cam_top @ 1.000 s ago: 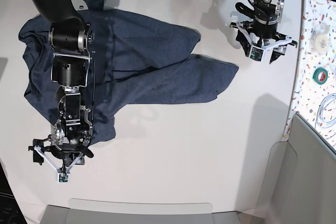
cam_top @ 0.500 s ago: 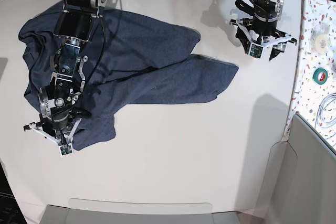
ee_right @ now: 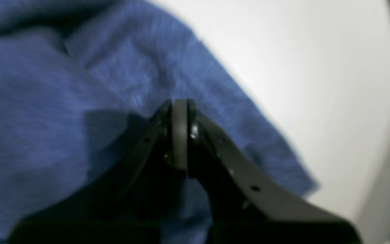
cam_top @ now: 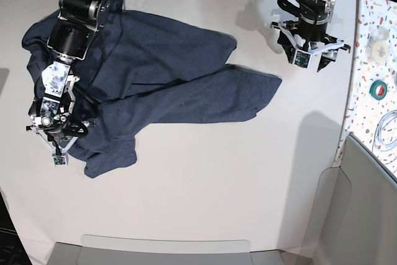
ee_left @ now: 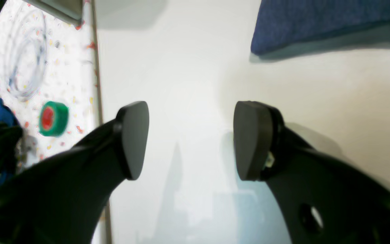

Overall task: Layout the t-shirt on the table in an organized manner, then fold the t-shirt properly
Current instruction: 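Pull the hem with the right gripper to flatten the t-shirt body, then release the left gripper and move it to the t-shirt shoulder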

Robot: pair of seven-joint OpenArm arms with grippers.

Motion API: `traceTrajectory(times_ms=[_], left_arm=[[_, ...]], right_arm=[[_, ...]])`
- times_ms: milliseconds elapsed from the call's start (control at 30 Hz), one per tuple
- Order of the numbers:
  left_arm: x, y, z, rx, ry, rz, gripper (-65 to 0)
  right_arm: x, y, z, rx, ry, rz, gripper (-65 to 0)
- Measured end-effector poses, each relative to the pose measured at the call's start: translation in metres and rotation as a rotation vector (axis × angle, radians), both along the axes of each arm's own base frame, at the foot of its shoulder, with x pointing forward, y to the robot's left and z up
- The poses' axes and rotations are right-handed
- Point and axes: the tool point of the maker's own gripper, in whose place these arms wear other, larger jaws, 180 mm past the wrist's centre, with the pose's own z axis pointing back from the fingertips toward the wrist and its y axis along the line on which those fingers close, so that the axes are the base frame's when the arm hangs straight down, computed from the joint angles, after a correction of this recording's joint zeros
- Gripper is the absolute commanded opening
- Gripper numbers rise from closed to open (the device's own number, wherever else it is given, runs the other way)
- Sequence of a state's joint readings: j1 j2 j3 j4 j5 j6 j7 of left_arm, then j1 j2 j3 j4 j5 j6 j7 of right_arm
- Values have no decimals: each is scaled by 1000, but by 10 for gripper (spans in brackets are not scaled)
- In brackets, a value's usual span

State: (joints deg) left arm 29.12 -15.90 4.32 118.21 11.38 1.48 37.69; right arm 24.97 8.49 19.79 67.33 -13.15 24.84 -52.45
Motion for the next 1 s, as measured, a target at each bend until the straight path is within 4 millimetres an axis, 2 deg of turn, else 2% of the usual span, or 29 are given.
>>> traceTrajectory(times_ms=[100,200,267,333,467,500,600,833,1000], left_arm=[[4,-1,5,-1,-20,-3,-299],[5,-2,6,-1,-23,-3,-313],[5,-3,5,-3,-22,-5,-353],[8,-6,9,-11,-50,-22,-430],[15,-19,20,-46,-135,-54,-632],[16,-23,20,-57,-142,-58,-650],[14,-49,15,-102,-130,-103,-642],[-10,-146,3,-254,-60,-318,-607],[-26,-191,-3,-295,24,-448,-609]], right_arm=[[3,-2,-12,108,-8,-14,-650],[11,-3,-15,155,-55,-14,-650],[16,-4,-15,177,-80,-15,-650],[17,-5,-15,188,-93,-17,-650],[17,-4,-16,185,-92,-15,-650],[17,-4,-16,186,-92,-15,-650],[17,-4,-16,186,-93,-15,-650],[18,-3,-15,181,-92,-13,-650],[19,-2,-15,179,-90,-11,-650]])
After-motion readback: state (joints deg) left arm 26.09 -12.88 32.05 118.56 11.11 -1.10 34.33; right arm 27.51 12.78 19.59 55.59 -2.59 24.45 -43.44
